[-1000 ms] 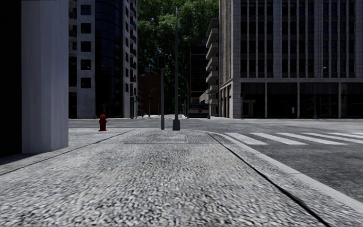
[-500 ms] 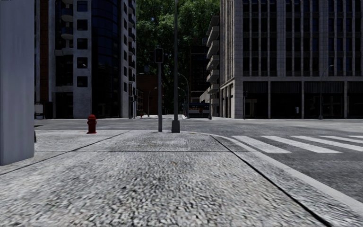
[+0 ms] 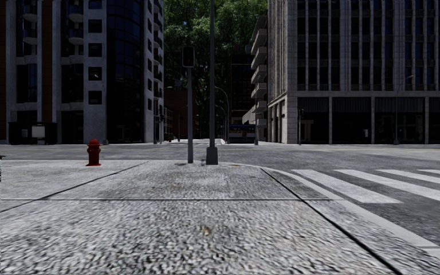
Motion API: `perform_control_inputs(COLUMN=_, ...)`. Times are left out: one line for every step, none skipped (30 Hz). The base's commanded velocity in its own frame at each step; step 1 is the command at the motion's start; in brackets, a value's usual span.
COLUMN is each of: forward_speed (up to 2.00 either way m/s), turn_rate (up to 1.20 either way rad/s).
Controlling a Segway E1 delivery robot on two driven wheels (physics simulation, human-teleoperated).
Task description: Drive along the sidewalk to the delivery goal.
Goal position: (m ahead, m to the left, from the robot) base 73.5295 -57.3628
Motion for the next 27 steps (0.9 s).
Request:
perform_control_inputs(forward_speed=2.00, turn_rate=-0.26)
perform_control_inputs(forward_speed=2.00, turn_rate=-0.34)
perform_control_inputs(forward_speed=2.00, turn_rate=-0.44)
perform_control_inputs(forward_speed=2.00, turn_rate=-0.53)
perform_control_inputs(forward_speed=2.00, turn_rate=-0.55)
perform_control_inputs(forward_speed=2.00, turn_rate=-0.55)
perform_control_inputs(forward_speed=2.00, turn_rate=-0.55)
perform_control_inputs(forward_speed=2.00, turn_rate=-0.56)
perform_control_inputs(forward_speed=2.00, turn_rate=-0.56)
perform_control_inputs(forward_speed=2.00, turn_rate=-0.56)
perform_control_inputs(forward_speed=2.00, turn_rate=-0.56)
perform_control_inputs(forward_speed=2.00, turn_rate=-0.56)
perform_control_inputs(forward_speed=2.00, turn_rate=-0.56)
perform_control_inputs(forward_speed=2.00, turn_rate=-0.56)
perform_control_inputs(forward_speed=2.00, turn_rate=-0.56)
perform_control_inputs(forward_speed=2.00, turn_rate=-0.56)
perform_control_inputs(forward_speed=2.00, turn_rate=-0.56)
perform_control_inputs(forward_speed=2.00, turn_rate=-0.56)
perform_control_inputs(forward_speed=2.00, turn_rate=-0.56)
perform_control_inputs(forward_speed=2.00, turn_rate=-0.56)
perform_control_inputs(forward_speed=2.00, turn_rate=-0.56)
perform_control_inputs(forward_speed=2.00, turn_rate=-0.56)
perform_control_inputs(forward_speed=2.00, turn_rate=-0.56)
perform_control_inputs(forward_speed=2.00, turn_rate=-0.56)
perform_control_inputs(forward_speed=2.00, turn_rate=-0.56)
perform_control_inputs(forward_speed=2.00, turn_rate=-0.56)
perform_control_inputs(forward_speed=2.00, turn_rate=-0.56)
